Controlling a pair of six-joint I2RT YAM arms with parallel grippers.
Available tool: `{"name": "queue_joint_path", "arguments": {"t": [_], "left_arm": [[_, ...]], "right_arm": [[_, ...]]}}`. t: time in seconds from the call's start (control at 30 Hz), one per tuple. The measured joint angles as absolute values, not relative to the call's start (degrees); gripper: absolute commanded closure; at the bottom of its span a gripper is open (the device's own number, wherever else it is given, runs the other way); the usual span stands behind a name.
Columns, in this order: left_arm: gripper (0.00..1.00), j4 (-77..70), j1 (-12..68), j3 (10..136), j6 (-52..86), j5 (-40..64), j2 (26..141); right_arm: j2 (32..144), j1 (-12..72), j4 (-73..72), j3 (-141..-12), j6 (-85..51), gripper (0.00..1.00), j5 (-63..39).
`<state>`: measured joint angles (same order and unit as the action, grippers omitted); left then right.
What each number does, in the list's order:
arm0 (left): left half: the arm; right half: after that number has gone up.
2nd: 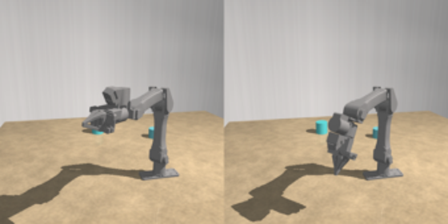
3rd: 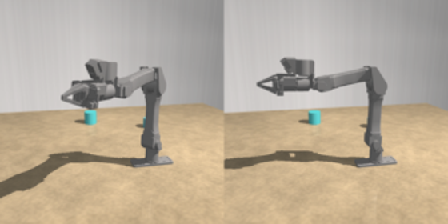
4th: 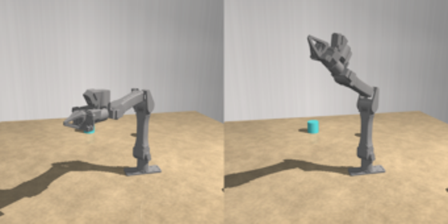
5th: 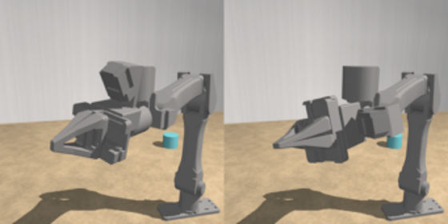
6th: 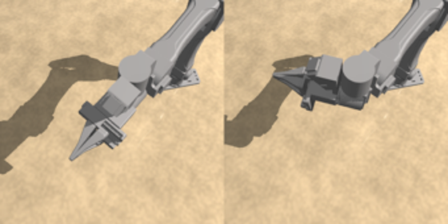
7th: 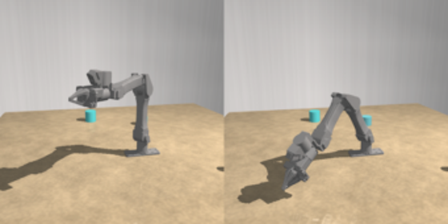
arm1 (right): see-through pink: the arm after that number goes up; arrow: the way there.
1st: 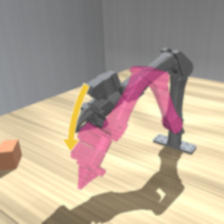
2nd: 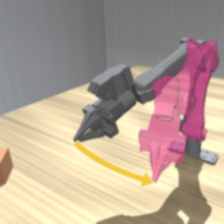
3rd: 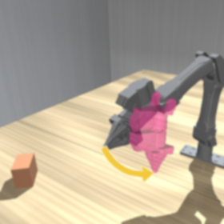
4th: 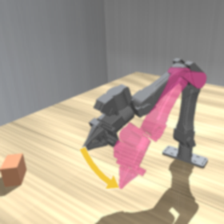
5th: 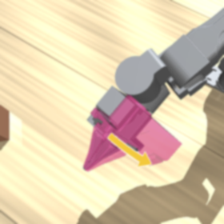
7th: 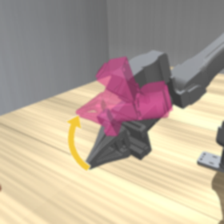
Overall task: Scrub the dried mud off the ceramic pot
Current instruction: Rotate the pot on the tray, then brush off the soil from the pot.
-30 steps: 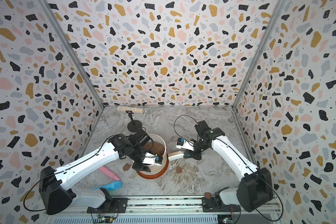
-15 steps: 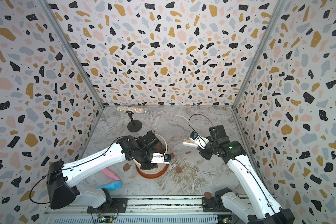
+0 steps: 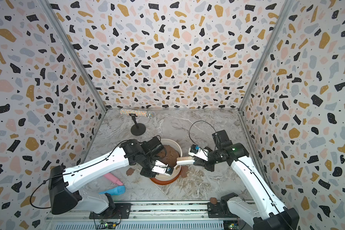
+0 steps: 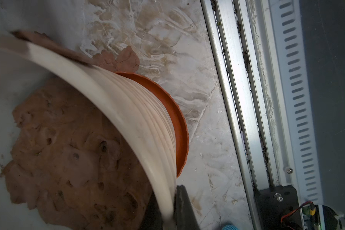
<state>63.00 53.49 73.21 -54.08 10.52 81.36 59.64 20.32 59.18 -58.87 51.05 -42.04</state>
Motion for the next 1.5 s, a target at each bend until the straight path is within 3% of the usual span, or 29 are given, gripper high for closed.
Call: {"name": "queue_joint_path", "arguments": {"t": [0.3,0.37,0.5,0.77,1.1,1.5], "left_arm": [[0.97,66.61,44.91,72.01,-63.96,13.06,79.57],[0.91,67.46,42.19,71.75,-65.69,12.93,79.15],[0.7,68.14,38.02,71.18,-68.49,11.05,78.02],[0.44,67.88,36.12,71.42,-67.24,13.74,76.51],[0.44,63.35,36.23,72.36,-56.77,23.53,75.4],[0.49,56.95,38.06,68.79,-49.89,24.84,75.9]], "right_arm": [[61.01,25.45,62.3,-59.11,56.77,1.0,-43.62],[62.08,26.76,62.61,-59.4,57.58,1.0,-43.59],[64.29,29.8,62.06,-59.99,58.35,1.0,-43.42],[71.11,33.65,57.1,-63.2,57.71,1.0,-41.23],[80.05,34.33,53.36,-68.99,58.02,1.0,-41.67],[82.06,35.03,48.34,-66.76,55.31,1.0,-40.6]]}}
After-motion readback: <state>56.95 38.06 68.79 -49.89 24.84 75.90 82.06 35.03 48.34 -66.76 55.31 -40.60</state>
